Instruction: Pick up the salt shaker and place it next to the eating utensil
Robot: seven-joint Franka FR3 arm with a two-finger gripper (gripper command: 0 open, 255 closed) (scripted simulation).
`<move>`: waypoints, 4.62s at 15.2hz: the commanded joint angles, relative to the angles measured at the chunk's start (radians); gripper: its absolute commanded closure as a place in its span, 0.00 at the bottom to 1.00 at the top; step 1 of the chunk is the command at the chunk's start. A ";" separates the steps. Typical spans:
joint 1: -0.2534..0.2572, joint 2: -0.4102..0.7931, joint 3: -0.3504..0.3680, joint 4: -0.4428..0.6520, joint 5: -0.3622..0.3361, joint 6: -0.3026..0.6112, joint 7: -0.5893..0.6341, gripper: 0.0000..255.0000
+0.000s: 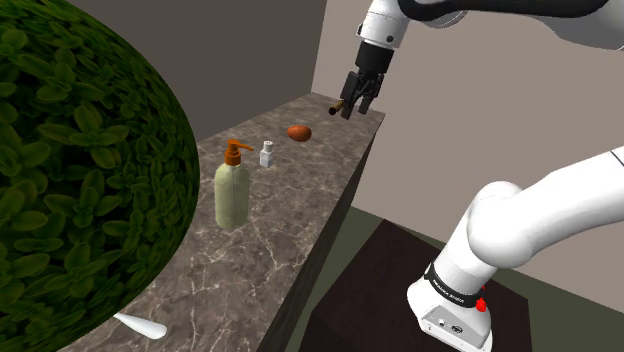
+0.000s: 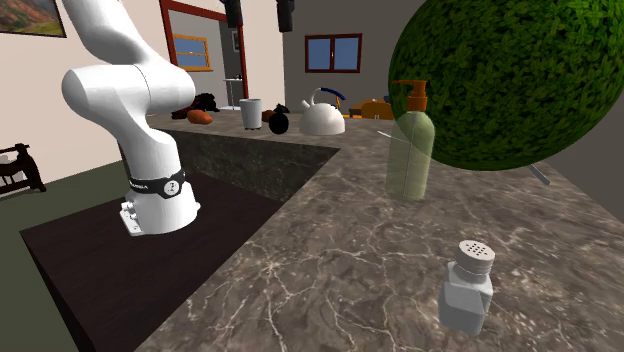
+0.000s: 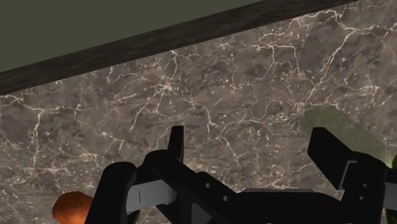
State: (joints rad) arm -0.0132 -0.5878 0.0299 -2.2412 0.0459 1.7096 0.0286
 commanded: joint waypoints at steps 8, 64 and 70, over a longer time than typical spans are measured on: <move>-0.009 0.330 -0.007 0.136 -0.015 0.170 -0.020 0.00; -0.018 1.021 -0.016 0.793 -0.039 0.159 -0.039 1.00; -0.018 1.014 -0.016 0.863 -0.039 0.082 -0.039 1.00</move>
State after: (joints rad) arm -0.0299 0.4268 0.0147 -1.3907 0.0068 1.8052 -0.0086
